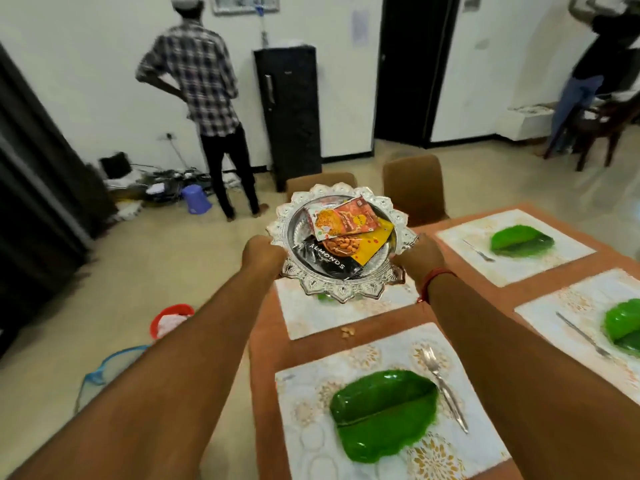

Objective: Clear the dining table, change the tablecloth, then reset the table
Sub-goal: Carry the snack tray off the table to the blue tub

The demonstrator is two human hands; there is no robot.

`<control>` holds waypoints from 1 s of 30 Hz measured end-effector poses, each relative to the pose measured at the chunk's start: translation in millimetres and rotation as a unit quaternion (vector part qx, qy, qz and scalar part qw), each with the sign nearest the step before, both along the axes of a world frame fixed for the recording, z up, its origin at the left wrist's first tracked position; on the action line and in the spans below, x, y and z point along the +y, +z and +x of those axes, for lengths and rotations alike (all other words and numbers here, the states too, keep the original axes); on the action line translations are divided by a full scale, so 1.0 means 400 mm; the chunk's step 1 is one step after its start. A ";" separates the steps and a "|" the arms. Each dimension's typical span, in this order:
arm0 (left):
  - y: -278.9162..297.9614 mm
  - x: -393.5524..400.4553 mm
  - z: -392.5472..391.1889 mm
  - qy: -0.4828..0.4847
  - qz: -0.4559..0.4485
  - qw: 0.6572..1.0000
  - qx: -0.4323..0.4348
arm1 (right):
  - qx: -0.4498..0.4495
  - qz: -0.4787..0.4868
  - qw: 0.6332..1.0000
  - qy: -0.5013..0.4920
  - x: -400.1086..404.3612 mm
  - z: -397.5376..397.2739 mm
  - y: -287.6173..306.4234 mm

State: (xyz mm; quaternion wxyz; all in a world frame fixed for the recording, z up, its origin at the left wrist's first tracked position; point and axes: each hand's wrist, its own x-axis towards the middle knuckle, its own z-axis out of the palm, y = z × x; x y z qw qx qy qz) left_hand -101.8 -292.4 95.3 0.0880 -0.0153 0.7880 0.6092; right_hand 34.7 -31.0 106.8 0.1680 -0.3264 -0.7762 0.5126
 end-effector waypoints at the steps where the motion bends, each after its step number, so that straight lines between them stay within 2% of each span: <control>1: 0.008 -0.074 -0.009 0.016 0.012 1.000 0.002 | 0.001 0.004 1.000 0.023 -0.061 -0.024 0.014; 4: 0.104 -0.306 0.072 0.079 0.026 0.997 0.003 | 0.011 0.020 0.995 0.102 -0.277 -0.073 0.057; 7: 0.133 -0.518 0.140 0.127 0.009 0.992 0.013 | 0.025 -0.014 0.988 0.149 -0.486 -0.075 0.076; 12: 0.053 -0.972 0.222 0.143 -0.026 0.989 0.004 | 0.019 -0.017 0.975 0.221 -0.840 -0.054 0.053; 15: 0.073 -1.190 0.411 0.179 -0.032 0.983 -0.016 | -0.013 -0.027 0.965 0.262 -1.064 -0.027 -0.012; 18: 0.013 -1.418 0.568 0.222 -0.049 0.973 -0.040 | -0.075 -0.061 0.941 0.325 -1.293 0.031 -0.085; 25: -0.125 -1.670 0.899 0.311 -0.063 0.938 -0.138 | -0.113 -0.090 0.904 0.402 -1.649 0.234 -0.264; 30: -0.325 -1.789 1.063 0.354 -0.086 0.908 -0.206 | -0.175 0.005 0.857 0.484 -1.760 0.364 -0.404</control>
